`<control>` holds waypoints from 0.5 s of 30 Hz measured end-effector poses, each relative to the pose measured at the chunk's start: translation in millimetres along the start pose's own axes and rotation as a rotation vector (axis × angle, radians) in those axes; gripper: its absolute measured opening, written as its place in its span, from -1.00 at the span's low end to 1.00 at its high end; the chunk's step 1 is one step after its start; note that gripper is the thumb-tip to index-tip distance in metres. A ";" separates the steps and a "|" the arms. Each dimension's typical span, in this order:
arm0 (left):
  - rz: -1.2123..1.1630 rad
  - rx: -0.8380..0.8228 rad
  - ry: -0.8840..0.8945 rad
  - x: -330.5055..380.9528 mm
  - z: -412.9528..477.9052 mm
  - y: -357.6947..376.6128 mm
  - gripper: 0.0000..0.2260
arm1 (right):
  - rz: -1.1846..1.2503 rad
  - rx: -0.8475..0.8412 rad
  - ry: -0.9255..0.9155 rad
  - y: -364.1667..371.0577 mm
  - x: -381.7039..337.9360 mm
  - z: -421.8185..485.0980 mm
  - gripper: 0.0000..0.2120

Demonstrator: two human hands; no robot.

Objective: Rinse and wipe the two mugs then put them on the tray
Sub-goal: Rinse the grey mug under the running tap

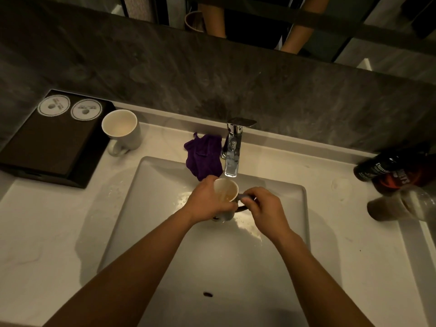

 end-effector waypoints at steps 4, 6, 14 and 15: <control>-0.271 0.067 -0.183 -17.5 -6.5 12.8 -0.60 | 0.278 -0.006 0.207 9.8 25.4 3.1 -0.85; -0.436 0.125 -0.251 -23.9 -10.7 20.4 -0.74 | 0.343 -0.103 0.311 32.4 39.5 -2.8 -0.79; -0.635 0.087 -0.413 -41.9 -19.9 53.1 -0.64 | 0.616 -0.201 0.618 72.2 57.2 -12.5 -0.62; -0.614 0.088 -0.389 -43.8 -19.2 53.0 -0.65 | 0.584 -0.211 0.630 71.8 56.9 -10.1 -0.58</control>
Point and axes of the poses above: each hand's wrist, its own z-axis towards the middle knuckle, its own y-axis out of the palm, x = y × z, the point moved 10 cm from there along z, towards the middle knuckle, and after that the axes turned 15 degrees about y, right-handed, at the moved point
